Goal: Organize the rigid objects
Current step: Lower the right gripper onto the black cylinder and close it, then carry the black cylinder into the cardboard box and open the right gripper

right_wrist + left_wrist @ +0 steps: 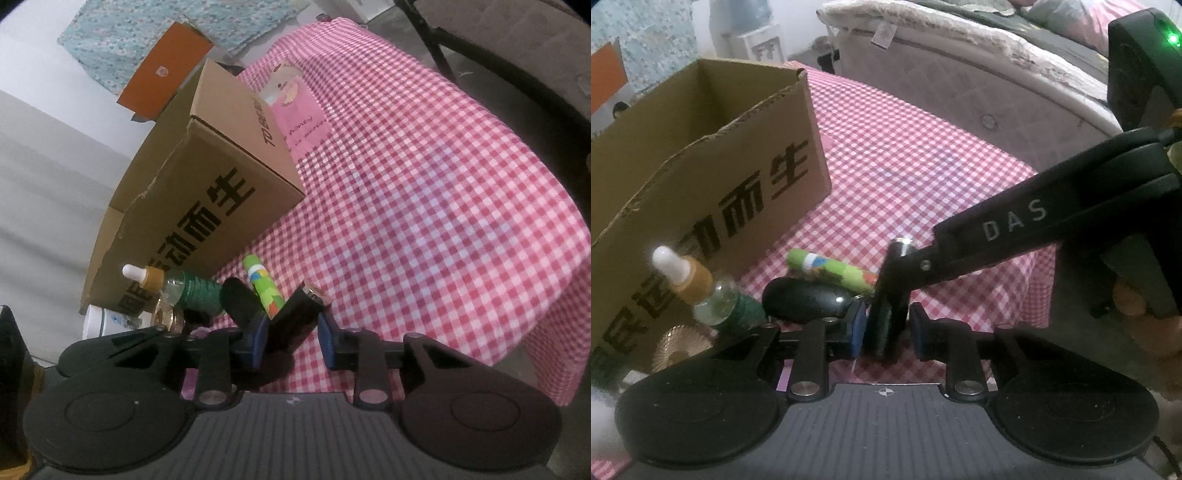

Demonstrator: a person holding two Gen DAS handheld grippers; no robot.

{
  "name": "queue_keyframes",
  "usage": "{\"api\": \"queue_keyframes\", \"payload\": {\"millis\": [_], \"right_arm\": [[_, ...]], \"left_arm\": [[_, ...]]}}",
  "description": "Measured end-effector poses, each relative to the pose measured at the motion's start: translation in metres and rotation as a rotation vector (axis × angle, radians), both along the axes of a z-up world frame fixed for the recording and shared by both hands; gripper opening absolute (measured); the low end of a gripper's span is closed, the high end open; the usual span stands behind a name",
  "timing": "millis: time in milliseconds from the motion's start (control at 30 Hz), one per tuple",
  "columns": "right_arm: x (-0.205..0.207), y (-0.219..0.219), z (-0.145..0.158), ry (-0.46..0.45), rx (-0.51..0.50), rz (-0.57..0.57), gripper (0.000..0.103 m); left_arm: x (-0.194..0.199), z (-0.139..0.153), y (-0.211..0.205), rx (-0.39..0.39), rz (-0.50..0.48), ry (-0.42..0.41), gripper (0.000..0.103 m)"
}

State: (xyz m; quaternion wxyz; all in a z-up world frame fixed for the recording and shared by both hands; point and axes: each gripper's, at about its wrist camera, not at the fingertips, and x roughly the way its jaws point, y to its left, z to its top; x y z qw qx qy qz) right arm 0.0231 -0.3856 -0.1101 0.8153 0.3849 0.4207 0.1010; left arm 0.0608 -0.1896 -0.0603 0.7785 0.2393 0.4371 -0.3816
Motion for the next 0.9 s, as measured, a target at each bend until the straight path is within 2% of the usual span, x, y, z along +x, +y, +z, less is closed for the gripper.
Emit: {"api": "queue_keyframes", "payload": {"millis": [200,367,567,800,900], "right_arm": [[0.016,0.002,-0.004,-0.005,0.006,0.008,0.032],[0.02,0.012,-0.002,-0.023,-0.026,0.008,0.032],[0.007,0.009,-0.001,-0.049,0.016,-0.025,0.028],[-0.019,0.024,0.058,-0.197,-0.068,-0.013,0.028],[-0.017,0.039,0.092,-0.291,-0.115,0.027,0.028]], "left_arm": [[0.008,-0.004,-0.009,0.005,0.017,0.016,0.024],[0.01,-0.002,-0.009,-0.011,0.044,0.013,0.022],[0.0,0.014,-0.001,-0.063,0.05,-0.032,0.021],[-0.022,0.067,0.024,-0.176,0.072,-0.174,0.021],[-0.023,0.1,0.044,-0.211,0.113,-0.272,0.022]]}}
